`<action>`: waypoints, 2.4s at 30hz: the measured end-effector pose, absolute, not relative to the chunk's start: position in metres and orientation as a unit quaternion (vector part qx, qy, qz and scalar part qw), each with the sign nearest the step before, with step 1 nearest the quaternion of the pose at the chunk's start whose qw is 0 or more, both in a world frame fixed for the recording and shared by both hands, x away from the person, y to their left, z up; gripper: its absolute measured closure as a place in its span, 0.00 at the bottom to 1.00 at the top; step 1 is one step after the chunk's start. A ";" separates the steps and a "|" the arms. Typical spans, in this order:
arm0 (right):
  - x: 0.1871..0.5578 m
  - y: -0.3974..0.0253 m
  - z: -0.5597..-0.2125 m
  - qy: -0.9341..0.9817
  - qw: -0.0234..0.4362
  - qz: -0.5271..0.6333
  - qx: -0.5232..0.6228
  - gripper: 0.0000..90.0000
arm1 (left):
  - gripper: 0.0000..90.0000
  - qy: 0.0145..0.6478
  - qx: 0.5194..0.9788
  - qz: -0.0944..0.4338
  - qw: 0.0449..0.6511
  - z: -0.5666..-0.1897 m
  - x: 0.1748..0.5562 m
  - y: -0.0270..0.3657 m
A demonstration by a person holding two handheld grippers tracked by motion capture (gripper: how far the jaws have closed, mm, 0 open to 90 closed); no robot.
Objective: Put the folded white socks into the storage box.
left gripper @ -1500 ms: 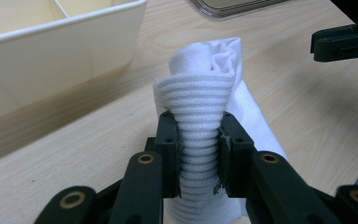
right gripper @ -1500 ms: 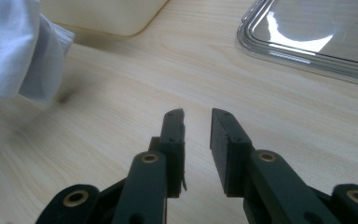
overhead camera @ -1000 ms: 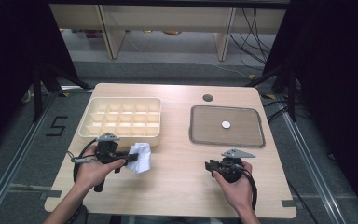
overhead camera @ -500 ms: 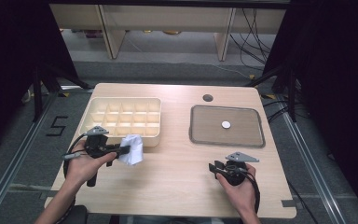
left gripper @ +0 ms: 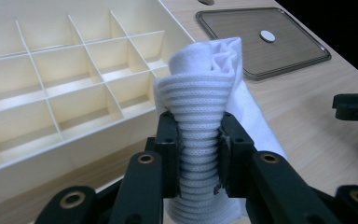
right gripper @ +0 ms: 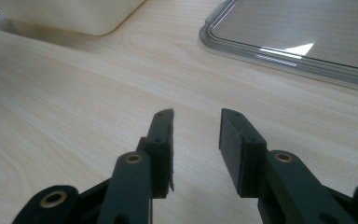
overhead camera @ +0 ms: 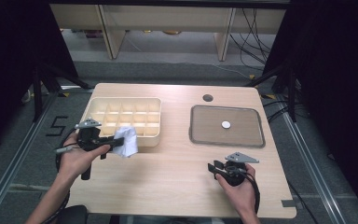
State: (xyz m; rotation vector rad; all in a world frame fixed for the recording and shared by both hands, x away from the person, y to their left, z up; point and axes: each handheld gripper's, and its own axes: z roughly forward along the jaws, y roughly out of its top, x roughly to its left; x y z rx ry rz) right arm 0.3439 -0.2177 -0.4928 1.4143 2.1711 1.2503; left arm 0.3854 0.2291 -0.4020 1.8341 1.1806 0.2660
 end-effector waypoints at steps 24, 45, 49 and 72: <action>0.342 -0.216 -0.493 0.744 0.129 0.427 0.497 0.72 | 0.81 0.503 0.723 0.147 0.450 -0.389 0.408 0.261; 0.343 -0.219 -0.493 0.747 0.145 0.425 0.490 0.72 | 0.81 0.536 0.702 0.173 0.436 -0.388 0.431 0.293; 0.342 -0.216 -0.495 0.737 0.134 0.437 0.498 0.72 | 0.81 0.543 0.699 0.175 0.431 -0.390 0.435 0.299; 0.341 -0.214 -0.495 0.740 0.130 0.428 0.502 0.71 | 0.81 0.574 0.697 0.184 0.388 -0.410 0.453 0.324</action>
